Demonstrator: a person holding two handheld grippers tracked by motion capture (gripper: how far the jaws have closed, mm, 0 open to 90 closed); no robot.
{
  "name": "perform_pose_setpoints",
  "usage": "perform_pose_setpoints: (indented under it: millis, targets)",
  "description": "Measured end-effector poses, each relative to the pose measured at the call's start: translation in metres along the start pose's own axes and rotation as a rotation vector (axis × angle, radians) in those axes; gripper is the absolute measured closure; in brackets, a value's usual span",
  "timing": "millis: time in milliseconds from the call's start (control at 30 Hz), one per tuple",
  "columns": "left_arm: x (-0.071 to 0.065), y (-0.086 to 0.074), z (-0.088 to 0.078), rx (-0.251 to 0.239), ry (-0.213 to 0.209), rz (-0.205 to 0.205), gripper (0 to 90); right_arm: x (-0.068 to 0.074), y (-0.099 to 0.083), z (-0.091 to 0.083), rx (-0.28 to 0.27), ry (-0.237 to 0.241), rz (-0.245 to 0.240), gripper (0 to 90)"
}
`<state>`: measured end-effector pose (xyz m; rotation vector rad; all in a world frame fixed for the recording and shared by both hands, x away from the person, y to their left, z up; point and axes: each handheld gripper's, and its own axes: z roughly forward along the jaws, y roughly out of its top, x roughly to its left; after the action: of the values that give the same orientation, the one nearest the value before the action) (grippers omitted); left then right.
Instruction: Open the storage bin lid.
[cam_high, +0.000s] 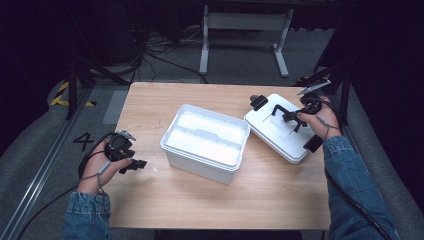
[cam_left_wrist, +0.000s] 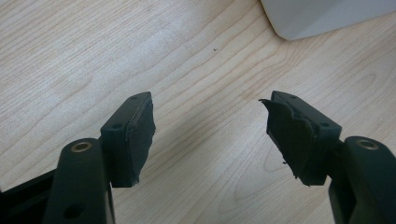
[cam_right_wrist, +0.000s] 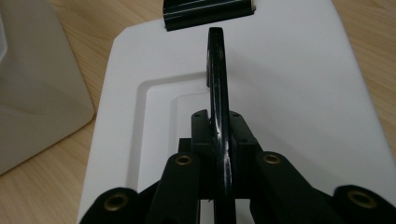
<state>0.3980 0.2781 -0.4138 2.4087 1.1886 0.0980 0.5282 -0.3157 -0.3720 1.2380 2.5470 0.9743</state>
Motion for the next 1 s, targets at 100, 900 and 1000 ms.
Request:
perform_pose_setpoints:
  millis: [100,900,1000]
  targets:
    - [0.000,0.000,0.000,0.001,-0.003,-0.001,33.1,-0.001,-0.005,0.008,-0.001,0.000,0.007,84.6]
    - [0.003,0.002,0.003,0.008,-0.008,0.003,32.7,-0.009,-0.029,0.045,0.000,0.019,0.045,84.5]
    - [0.003,0.002,0.004,0.012,-0.015,-0.003,32.3,-0.011,-0.032,0.046,0.001,0.016,0.051,84.4]
